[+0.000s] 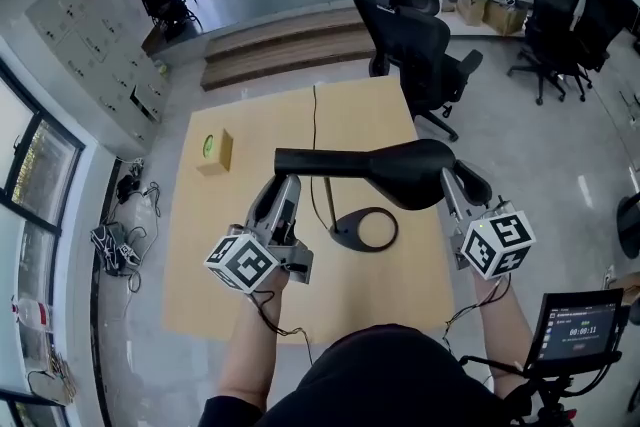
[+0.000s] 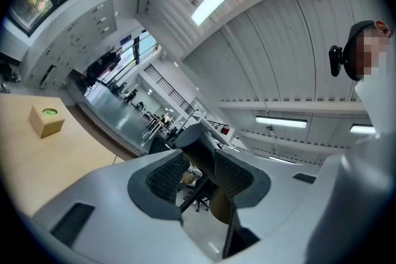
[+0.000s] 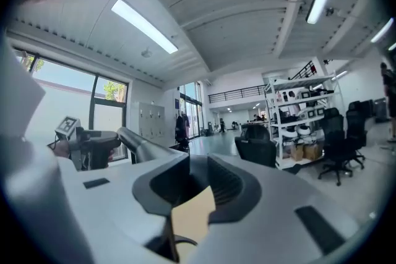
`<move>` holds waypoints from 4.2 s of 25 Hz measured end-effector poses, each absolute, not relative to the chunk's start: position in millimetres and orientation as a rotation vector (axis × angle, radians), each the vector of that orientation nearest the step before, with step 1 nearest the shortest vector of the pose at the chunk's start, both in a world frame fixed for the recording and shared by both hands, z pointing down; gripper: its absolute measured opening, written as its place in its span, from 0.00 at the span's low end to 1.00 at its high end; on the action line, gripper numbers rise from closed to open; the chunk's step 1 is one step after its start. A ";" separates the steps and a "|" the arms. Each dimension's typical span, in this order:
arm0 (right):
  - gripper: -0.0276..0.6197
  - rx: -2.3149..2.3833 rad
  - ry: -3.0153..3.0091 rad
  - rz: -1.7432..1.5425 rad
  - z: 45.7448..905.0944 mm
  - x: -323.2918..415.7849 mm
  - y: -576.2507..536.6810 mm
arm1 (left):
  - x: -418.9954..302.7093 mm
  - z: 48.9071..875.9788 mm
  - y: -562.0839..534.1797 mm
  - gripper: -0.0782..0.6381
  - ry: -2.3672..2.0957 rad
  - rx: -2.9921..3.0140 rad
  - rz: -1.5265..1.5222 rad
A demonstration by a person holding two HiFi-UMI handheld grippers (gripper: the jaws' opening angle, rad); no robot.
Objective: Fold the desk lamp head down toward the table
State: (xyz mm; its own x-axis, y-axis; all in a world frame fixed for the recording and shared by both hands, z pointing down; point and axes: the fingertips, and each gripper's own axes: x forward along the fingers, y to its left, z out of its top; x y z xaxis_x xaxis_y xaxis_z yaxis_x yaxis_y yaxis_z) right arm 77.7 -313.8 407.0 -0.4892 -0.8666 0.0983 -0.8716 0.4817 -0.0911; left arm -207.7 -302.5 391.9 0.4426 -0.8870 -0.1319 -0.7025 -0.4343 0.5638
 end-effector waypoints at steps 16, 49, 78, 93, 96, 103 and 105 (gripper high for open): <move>0.18 1.533 -2.677 0.417 444.3 69.3 -309.3 | -211.1 373.2 -295.5 0.32 -1.393 2.309 -0.563; 0.18 1.497 -2.661 0.550 479.0 57.6 -307.6 | -208.2 362.8 -293.8 0.32 -1.388 2.340 -0.570; 0.18 1.453 -2.660 0.657 500.7 43.3 -301.2 | -206.5 351.2 -289.2 0.32 -1.406 2.359 -0.562; 0.18 1.432 -2.664 0.733 512.8 36.3 -297.2 | -201.4 344.9 -287.8 0.32 -1.408 2.370 -0.565; 0.18 1.433 -2.660 0.759 517.7 34.3 -293.9 | -201.3 346.3 -286.1 0.32 -1.404 2.373 -0.562; 0.18 1.440 -2.666 0.773 516.3 32.6 -294.5 | -202.0 343.4 -285.2 0.32 -1.404 2.376 -0.568; 0.18 1.444 -2.667 0.784 517.1 32.5 -294.2 | -202.4 343.4 -285.4 0.32 -1.404 2.375 -0.564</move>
State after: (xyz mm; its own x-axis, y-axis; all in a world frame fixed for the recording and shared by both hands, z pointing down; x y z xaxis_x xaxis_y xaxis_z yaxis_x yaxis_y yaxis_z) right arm 32.5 -294.2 517.1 -0.5749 -0.7829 0.2379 -0.7871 0.4498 -0.4220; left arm -202.4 -285.4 343.4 0.4377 -0.8829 -0.1699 -0.7549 -0.4635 0.4641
